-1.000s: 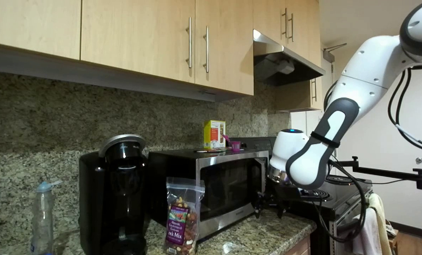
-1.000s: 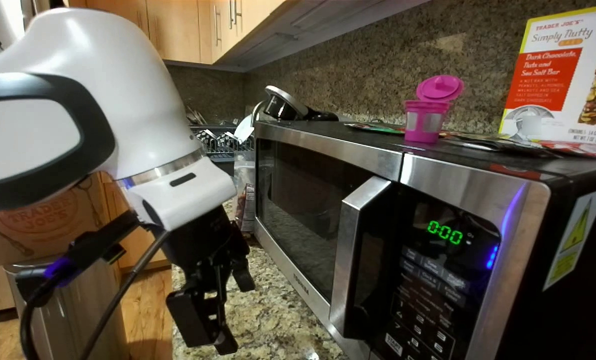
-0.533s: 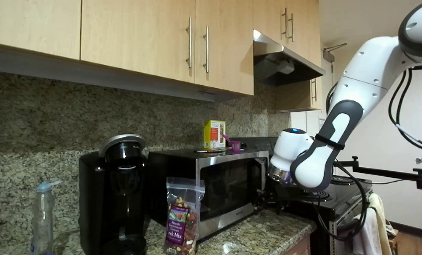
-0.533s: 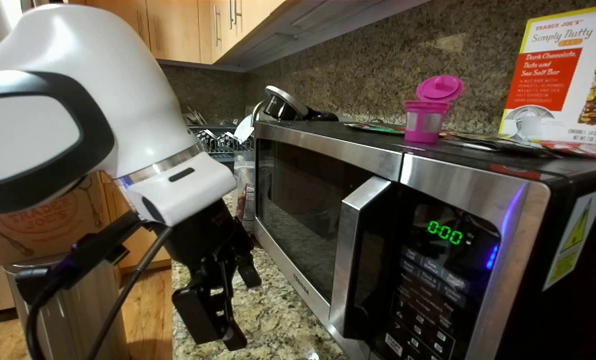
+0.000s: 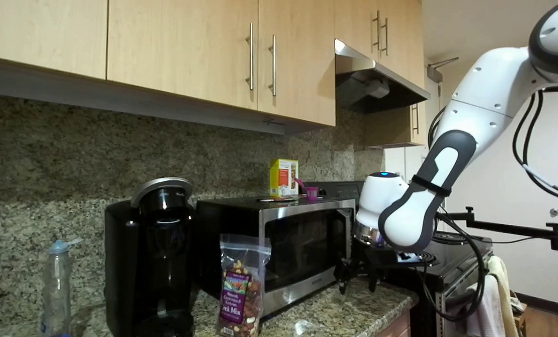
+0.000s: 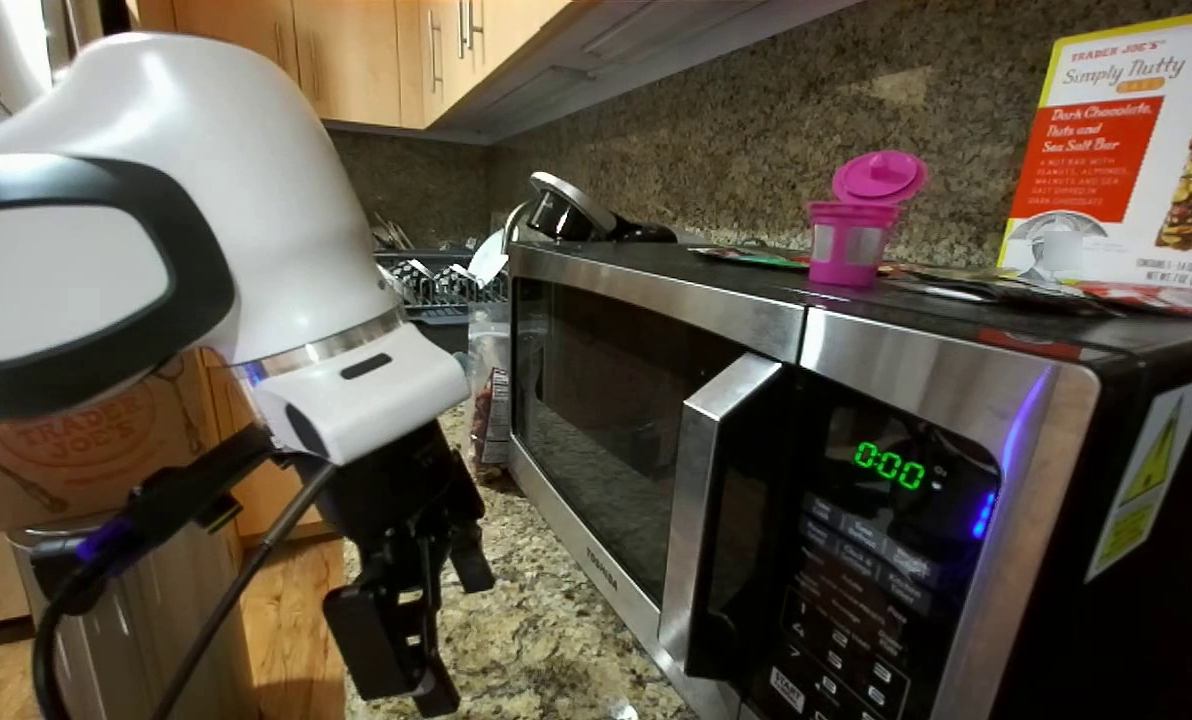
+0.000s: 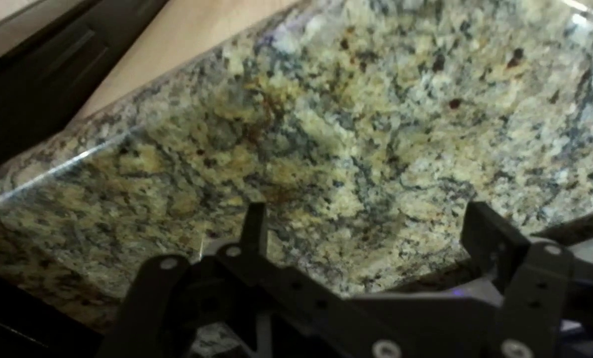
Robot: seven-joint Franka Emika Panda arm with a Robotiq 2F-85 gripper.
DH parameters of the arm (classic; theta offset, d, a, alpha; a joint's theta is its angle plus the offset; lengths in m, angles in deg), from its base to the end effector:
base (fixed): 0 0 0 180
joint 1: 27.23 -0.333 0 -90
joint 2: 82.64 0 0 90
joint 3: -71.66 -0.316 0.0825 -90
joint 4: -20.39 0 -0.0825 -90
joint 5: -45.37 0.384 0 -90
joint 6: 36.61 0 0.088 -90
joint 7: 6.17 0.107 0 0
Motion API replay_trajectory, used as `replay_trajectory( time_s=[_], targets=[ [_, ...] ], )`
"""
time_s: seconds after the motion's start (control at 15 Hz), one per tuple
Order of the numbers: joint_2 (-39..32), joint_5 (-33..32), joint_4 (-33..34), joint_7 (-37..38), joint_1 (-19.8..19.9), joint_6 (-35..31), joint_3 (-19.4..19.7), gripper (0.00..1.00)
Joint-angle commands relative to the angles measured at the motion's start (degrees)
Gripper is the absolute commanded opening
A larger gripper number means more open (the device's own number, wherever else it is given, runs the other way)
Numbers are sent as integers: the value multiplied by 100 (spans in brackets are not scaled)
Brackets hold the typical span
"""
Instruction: Open the microwave door
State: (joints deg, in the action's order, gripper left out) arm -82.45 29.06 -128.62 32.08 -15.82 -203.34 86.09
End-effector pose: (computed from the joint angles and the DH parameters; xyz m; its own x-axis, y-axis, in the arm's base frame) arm 0.4263 -0.1874 0.2874 0.6172 -0.7209 0.3152 -0.7440 -0.6651 -0.0644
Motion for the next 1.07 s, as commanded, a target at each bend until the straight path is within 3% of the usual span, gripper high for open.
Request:
replay_trajectory(
  time_s=[0.0,0.07,0.13,0.2,0.4,0.53,0.6,1.0],
  targets=[
    [185,261,20,-357,42,886,-90,100],
    [179,199,50,-243,59,986,-89,100],
    [730,629,394,-879,131,1824,-3,100],
    [792,670,419,-790,178,1757,24,100],
    [1244,1206,972,-1554,318,2172,110,100],
    [1487,1440,1555,-1887,410,2988,175,100],
    [1223,1228,1203,-1504,466,2355,22,100],
    [1234,1238,1228,-1560,505,2464,-20,100]
  ],
)
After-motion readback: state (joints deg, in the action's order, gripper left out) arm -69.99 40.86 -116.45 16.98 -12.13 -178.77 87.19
